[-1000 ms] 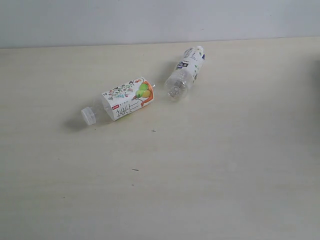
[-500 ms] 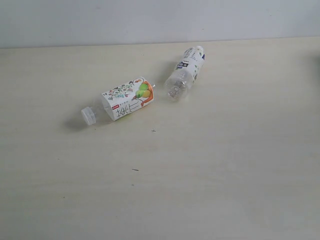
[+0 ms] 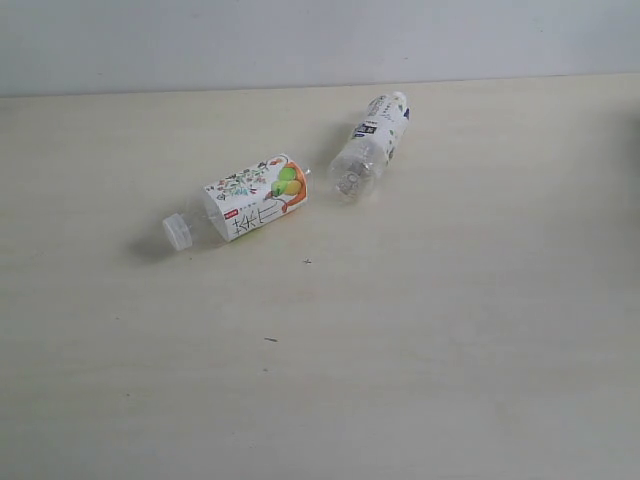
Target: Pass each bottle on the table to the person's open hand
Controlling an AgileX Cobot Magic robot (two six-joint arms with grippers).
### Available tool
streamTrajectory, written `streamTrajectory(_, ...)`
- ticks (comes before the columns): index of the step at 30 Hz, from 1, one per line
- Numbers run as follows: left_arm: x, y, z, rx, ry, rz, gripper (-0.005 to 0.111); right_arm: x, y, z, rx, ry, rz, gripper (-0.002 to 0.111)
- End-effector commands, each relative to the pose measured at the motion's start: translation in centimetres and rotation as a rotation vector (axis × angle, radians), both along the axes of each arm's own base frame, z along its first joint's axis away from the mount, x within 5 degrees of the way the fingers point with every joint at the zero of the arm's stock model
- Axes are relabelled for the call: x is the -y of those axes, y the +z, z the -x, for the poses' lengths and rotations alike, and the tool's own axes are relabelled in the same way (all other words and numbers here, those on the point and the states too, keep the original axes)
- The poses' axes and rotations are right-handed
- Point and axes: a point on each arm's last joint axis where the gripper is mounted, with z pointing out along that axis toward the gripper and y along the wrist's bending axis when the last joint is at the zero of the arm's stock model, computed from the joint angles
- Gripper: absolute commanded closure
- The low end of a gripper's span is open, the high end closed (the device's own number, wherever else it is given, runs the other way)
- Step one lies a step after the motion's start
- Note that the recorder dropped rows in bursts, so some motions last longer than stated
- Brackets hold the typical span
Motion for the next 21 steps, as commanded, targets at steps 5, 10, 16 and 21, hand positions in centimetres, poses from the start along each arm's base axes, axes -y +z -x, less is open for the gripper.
streamTrajectory(5,0.0,0.1,0.0,0.01,0.002,0.008,0.106,0.1,0.5,0.0,0.061,-0.026,0.117,0.108)
streamTrajectory(10,0.0,0.1,0.0,0.01,0.002,0.008,0.106,0.0,0.8,0.0,0.091,-0.018,0.084,0.106)
streamTrajectory(16,0.0,0.1,0.0,0.01,0.002,0.008,0.106,0.4,0.5,-0.1,0.058,-0.076,0.21,0.088)
streamTrajectory(21,0.0,0.1,0.0,0.01,0.002,0.008,0.106,0.8,2.3,-1.6,-0.04,-0.167,0.234,0.092)
